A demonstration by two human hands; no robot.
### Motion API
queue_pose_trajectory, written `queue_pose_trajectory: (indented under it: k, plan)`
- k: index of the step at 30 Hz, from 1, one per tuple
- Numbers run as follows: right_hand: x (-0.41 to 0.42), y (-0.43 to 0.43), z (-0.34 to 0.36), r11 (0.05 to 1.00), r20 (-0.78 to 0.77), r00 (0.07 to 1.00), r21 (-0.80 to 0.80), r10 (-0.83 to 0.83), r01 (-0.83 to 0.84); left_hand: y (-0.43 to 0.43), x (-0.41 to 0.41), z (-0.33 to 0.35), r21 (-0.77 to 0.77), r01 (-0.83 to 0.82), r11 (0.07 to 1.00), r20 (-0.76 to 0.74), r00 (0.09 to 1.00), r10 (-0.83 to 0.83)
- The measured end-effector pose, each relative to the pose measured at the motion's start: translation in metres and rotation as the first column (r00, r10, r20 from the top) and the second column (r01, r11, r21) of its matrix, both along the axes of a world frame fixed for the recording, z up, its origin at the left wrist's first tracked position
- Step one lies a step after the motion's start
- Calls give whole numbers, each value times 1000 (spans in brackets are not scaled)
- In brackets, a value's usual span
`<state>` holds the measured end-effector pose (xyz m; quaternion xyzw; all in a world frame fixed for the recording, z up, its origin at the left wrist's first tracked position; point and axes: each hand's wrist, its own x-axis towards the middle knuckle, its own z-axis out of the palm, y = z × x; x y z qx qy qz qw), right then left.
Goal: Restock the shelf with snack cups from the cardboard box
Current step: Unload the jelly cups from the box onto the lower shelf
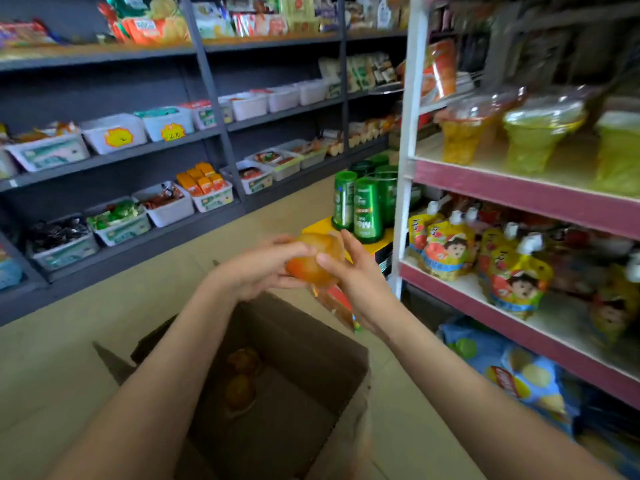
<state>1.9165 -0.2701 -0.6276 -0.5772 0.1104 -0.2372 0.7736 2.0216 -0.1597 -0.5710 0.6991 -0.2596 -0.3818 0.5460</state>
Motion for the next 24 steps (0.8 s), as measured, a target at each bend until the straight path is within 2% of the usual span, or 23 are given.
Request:
queue_pose_trajectory:
  k: [3, 7, 11, 14, 17, 20, 22, 24]
  plan:
    - [-49, -39, 41, 995, 62, 998, -97, -15, 21, -46, -46, 24, -171, 1, 985, -35, 999, -7]
    - [-133, -90, 84, 953, 26, 984, -245, -174, 175, -111, -120, 46, -353, 125, 927, -79, 984, -162]
    - [-223, -133, 122, 832, -8, 919, -427, -395, 354, -175, -197, 63, -515, 270, 814, -69, 933, -354]
    - [-282, -153, 145, 717, -61, 814, -514, -578, 471, -214, -247, 72, -620, 334, 710, -50, 886, -461]
    - [-330, -165, 156, 715, 8, 802, -447, -597, 537, -240, -288, 82, -612, 450, 651, 68, 849, -523]
    - [-368, -175, 165, 685, 100, 764, -379, -637, 622, -259, -323, 90, -488, 572, 659, 283, 818, -500]
    - [-383, -188, 167, 586, 108, 680, -421, -725, 692, -273, -341, 92, -388, 599, 701, 417, 792, -446]
    - [-388, -204, 165, 415, 82, 522, -509, -849, 755, -288, -355, 92, -362, 563, 743, 414, 811, -413]
